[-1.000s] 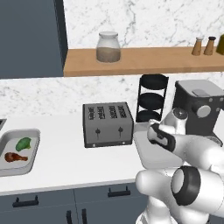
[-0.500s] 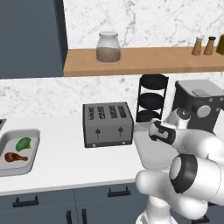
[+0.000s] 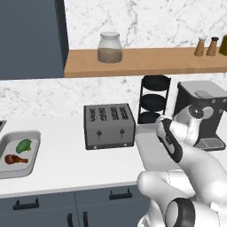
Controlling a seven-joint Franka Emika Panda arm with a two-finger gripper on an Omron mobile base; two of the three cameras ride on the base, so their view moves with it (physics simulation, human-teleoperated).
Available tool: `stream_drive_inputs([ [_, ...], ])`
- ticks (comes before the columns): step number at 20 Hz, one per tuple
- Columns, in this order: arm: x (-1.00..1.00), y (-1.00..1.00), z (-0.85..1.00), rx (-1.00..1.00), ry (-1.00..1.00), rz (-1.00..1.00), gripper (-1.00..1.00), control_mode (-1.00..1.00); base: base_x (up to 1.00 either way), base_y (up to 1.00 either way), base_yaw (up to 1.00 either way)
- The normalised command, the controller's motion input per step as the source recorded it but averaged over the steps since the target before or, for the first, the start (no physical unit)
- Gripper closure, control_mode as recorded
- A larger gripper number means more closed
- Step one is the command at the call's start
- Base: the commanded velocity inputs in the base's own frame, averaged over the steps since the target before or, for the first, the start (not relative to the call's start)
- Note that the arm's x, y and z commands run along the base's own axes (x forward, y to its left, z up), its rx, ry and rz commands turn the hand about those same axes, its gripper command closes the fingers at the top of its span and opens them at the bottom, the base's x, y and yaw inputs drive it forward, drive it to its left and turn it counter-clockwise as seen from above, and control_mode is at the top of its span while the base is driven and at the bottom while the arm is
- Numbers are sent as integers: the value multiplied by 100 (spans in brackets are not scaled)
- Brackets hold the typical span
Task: Place one broccoli and one chicken drumstick in each tupperware on the nearby counter, to pack two identical lunches.
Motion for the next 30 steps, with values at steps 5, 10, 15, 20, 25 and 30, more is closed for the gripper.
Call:
stream_drive_inputs([
  [5,-100,52,45,-14,0,7,-100,-100,0,0,0],
  [10,-100,71,28,-21,-6,19,-100,-100,0,0,0],
  [15,-95,50,35,-27,-24,26,-100,-100,0,0,0],
  [20,-99,10,4,-19,-23,23,-100,-100,0,0,0],
  [25,-100,9,-29,-13,-27,14,-100,-100,0,0,0],
  [30,0,0,0,0,0,0,-100,100,-94,-40,1],
])
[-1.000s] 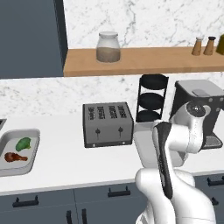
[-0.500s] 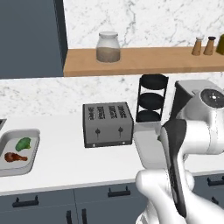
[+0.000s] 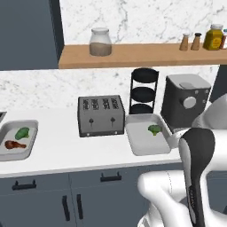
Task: Place one broccoli and one chicken drumstick in each tupperware on the nearby counter, to pack two identical lunches.
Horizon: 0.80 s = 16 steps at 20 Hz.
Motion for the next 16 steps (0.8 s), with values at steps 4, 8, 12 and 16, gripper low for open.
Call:
stream_drive_inputs([
  [4,0,0,0,0,0,0,-100,100,-67,-100,-7],
  [8,0,0,0,0,0,0,-100,100,-77,-100,-7],
  [12,0,0,0,0,0,0,-100,100,-93,-100,-3],
  [16,0,0,0,0,0,0,-100,100,-36,-100,-7],
])
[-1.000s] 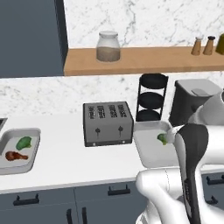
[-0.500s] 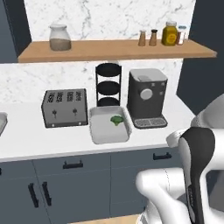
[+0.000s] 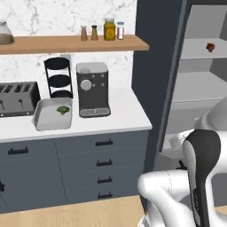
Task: Place one broccoli and one chicken drumstick in each tupperware on the nearby counter, to pack two identical lunches.
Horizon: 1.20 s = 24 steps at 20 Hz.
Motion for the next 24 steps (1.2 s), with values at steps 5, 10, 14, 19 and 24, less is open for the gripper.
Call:
stream_drive_inputs([
  [5,0,0,0,0,0,0,-100,100,2,-99,-2],
  [10,0,0,0,0,0,0,-100,100,11,-87,0],
  [14,0,0,0,0,0,0,-100,100,13,-51,0],
  [19,0,0,0,0,0,0,-100,100,33,-11,0],
  [24,0,0,0,0,0,0,-100,100,42,-11,0],
])
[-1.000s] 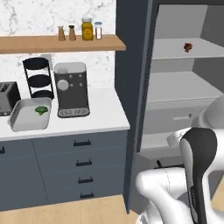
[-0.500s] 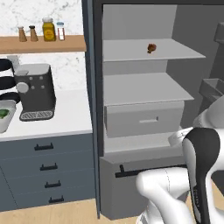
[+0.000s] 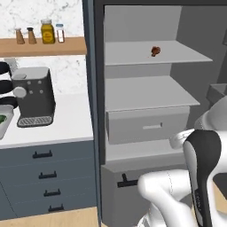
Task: Place one broccoli and one chicken drumstick in each tupperware on the nearby counter, to pack two identical lunches.
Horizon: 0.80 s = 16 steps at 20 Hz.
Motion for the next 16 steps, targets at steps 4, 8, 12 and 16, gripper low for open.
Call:
stream_drive_inputs([
  [4,0,0,0,0,0,0,-100,100,40,-26,-1],
  [8,0,0,0,0,0,0,-100,100,36,-19,-4],
  [12,3,-6,0,0,-3,-1,-100,-100,17,-18,-4],
  [16,16,-21,5,0,-18,-2,-100,-100,0,0,0],
])
